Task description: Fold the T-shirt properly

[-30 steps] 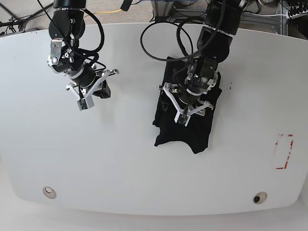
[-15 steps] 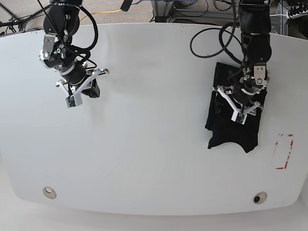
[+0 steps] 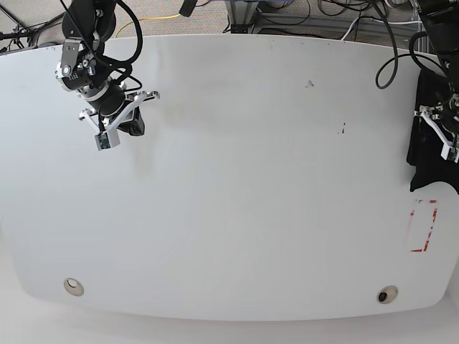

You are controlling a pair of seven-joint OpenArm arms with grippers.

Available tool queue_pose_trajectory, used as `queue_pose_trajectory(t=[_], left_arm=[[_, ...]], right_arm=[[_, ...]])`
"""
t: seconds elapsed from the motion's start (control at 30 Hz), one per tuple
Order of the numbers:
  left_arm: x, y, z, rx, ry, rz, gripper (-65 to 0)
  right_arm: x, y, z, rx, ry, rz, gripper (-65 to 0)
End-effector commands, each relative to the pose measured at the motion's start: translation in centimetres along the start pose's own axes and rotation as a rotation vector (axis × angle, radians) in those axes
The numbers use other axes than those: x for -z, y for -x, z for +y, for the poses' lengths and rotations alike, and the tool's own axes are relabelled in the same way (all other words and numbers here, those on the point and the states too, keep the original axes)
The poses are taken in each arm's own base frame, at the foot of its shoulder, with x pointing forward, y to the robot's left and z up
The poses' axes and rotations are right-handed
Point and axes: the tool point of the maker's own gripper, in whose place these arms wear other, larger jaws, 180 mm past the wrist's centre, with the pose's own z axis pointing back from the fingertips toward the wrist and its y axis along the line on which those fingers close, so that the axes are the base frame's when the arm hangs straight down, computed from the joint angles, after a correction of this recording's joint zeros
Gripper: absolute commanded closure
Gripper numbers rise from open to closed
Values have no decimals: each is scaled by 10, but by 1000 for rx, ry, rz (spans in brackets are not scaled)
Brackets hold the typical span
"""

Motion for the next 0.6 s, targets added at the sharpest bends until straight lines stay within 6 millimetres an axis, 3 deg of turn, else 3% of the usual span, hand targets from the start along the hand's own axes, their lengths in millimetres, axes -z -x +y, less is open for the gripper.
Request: queue_pose_trajectory(t=[0.0,0.17,0.4,0.5,0.57], left_arm=[[-9,10,21,30,-33,44,-421],[-17,0,38,33,-68,14,-421],[-39,-68,44,154,-132,-114,-421],[-50,-84,32,222,-138,-157,-421],[-56,-99,10,252,-121,-230,-421]], right_arm=[[-4,-14,1,-14,-2,-53,0],[-7,-7,6,-12,-9,-42,0],[-10,-2,2,-22,3,-33,0],[-12,3,-3,-57,41,-50,0],[-13,1,-9,-104,89,-89,0]])
